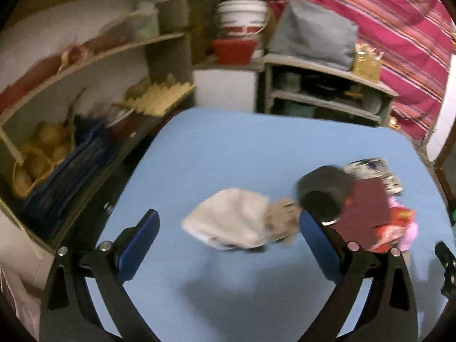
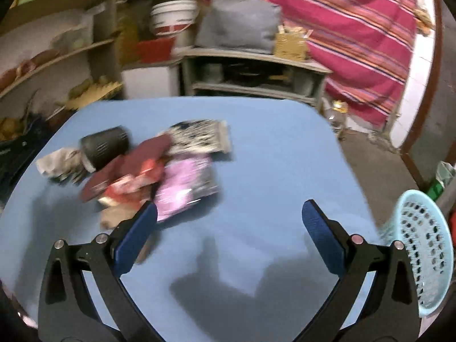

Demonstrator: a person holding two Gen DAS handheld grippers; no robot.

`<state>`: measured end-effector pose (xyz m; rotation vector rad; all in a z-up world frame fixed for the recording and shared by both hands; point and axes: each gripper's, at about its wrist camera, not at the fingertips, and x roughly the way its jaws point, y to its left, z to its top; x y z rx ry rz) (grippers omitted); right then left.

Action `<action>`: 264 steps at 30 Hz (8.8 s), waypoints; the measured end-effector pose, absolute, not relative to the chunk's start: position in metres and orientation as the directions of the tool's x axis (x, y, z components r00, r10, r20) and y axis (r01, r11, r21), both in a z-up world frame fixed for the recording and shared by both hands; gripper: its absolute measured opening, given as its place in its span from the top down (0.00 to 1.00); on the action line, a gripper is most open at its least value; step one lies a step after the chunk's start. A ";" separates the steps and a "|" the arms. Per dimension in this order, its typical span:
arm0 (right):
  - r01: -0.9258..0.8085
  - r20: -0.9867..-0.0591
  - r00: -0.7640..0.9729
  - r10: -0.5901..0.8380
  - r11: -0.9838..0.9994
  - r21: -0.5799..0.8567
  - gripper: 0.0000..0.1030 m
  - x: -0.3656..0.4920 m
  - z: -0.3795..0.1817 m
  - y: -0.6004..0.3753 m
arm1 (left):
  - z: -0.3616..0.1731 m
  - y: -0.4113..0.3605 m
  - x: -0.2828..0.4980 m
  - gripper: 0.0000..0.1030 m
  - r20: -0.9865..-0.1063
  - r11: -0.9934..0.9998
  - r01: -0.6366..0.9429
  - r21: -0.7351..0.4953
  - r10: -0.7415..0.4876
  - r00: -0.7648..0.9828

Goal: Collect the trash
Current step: 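Move both tools back to the table and grasp the tan stocking with the right tool, then close the left tool on the white cloth, then carry both items over the basket while the left tool opens, dropping the white cloth, then open the right tool to drop the tan stocking into the basket, then move both tools back over the table toward the remaining trash, then grasp the second tan stocking with the left tool, then grasp the dark red scouring pad with the right tool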

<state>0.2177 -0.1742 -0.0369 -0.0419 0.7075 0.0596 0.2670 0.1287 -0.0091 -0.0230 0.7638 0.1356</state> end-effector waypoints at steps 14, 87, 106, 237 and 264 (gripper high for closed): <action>-0.149 -0.735 0.671 0.091 0.989 -0.014 0.20 0.230 -0.074 -0.111 | -0.021 0.187 0.265 0.07 -0.712 0.989 -0.147 -0.009 0.097 0.695; 0.297 -0.564 0.806 -0.180 0.947 0.122 0.50 0.137 0.015 -0.444 | 0.047 -0.145 0.237 0.92 -0.548 0.921 0.388 -0.018 -0.334 0.767; 0.430 -0.595 0.751 -0.288 0.897 0.108 0.50 0.090 0.003 -0.530 | 0.041 -0.332 0.207 0.92 -0.564 0.768 0.635 -0.086 -0.563 0.605; -0.160 -0.740 0.666 0.098 0.987 -0.014 0.21 0.340 -0.060 -0.099 | -0.040 0.134 0.302 0.55 -0.694 1.000 0.026 -0.004 -0.021 0.720; -0.147 -0.624 0.750 0.219 0.975 0.165 0.85 0.306 -0.014 -0.169 | -0.012 0.124 0.288 0.55 -0.657 1.000 0.015 -0.009 -0.017 0.754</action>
